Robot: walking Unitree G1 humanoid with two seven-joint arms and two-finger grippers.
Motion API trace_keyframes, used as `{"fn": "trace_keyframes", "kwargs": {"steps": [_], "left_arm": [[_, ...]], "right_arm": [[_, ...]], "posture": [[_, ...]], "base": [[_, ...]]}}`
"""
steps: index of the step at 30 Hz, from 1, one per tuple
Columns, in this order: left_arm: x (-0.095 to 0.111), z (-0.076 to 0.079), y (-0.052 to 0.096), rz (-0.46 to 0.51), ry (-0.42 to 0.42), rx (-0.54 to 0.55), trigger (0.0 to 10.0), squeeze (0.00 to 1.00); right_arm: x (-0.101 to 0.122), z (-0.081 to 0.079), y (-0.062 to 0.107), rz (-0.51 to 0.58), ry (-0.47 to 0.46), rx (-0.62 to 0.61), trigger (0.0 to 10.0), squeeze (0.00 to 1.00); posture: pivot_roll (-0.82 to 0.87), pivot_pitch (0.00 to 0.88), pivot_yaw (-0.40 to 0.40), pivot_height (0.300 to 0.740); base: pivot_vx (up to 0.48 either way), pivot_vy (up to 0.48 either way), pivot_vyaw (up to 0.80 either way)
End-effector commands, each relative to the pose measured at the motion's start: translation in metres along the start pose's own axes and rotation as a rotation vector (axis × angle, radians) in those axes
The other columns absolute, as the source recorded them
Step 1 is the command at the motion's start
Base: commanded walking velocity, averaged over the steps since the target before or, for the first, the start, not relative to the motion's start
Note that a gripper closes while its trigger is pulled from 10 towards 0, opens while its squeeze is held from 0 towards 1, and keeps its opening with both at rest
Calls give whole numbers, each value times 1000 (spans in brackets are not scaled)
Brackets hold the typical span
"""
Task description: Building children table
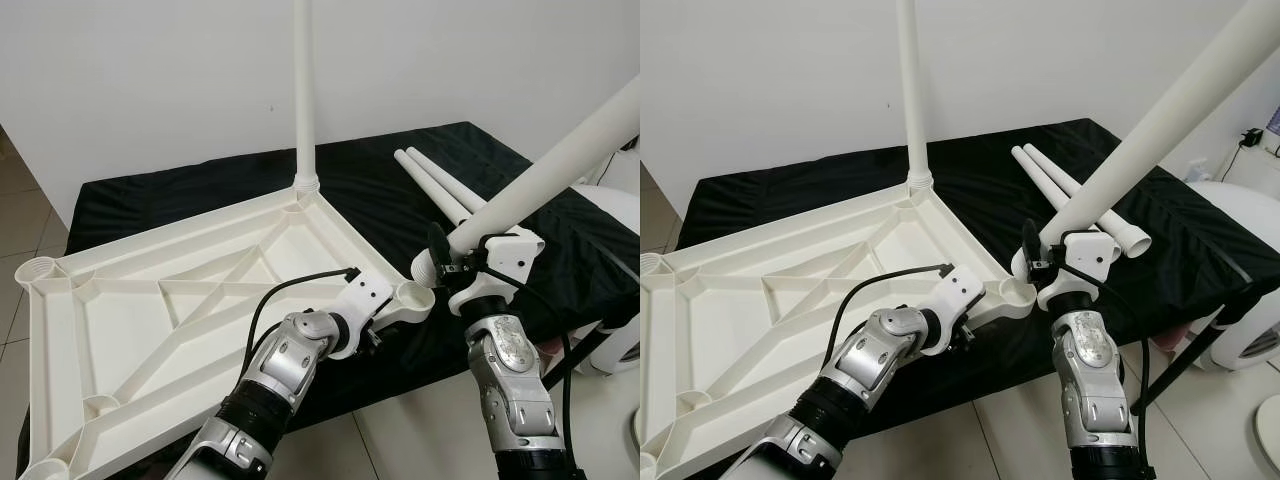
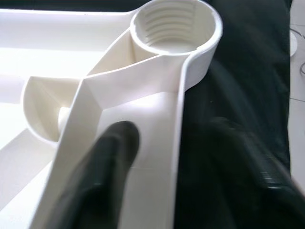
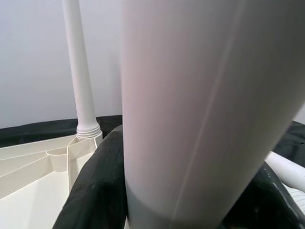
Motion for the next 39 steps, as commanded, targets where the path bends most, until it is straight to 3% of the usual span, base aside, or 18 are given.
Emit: {"fn": "trace_keyframes", "kwargs": {"steps": [1,3,4,7,8,36,37,38,39], "left_arm": [[-15,-9,2,-63,24,156,39,0],[-16,-9,2,-65,27,158,39,0],[-16,-10,3,-68,28,160,3176,0],[-17,-10,3,-69,29,163,3333,0],[-17,-10,3,-74,20,164,10000,0],[-19,1,1,-108,-72,98,10000,0],[-19,1,1,-105,-61,91,8824,0],[-19,1,1,-105,-61,91,8824,0],[-19,1,1,-103,-52,88,2314,0]], "right_arm": [[3,-1,-2,10,-8,-1,10000,0],[3,-1,-2,9,-8,-1,10000,0],[3,-1,-2,9,-8,-1,10000,0],[3,-1,-3,9,-8,-1,10000,0],[3,-1,-3,9,-8,0,10000,0],[4,1,-3,12,-1,-7,10000,0],[4,1,-4,12,-2,-7,10000,0],[4,1,-4,12,-2,-7,10000,0],[4,1,-4,12,-2,-7,10000,0]], "posture": [[-102,58,61,740],[-102,58,61,740],[-102,59,59,740],[-102,59,59,740],[-102,59,59,740],[-104,58,60,740],[-104,58,59,740],[-104,58,59,740],[-105,57,59,740]], "base": [[0,0,0],[0,0,0],[0,0,0],[0,0,0],[0,0,0],[0,0,0],[0,0,0],[0,0,0],[0,0,0]]}}
Point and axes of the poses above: a point about 5 cm out from each wrist's last joint towards the gripper, its own y axis pointing back from the gripper into the wrist, its own x axis along the axis of the wrist's last joint, z = x × y, the point moved 1 cm from there along -y, pointing out of the wrist towards the gripper, and after that the axes turned 7 degrees about -y, right-handed, at the moved point
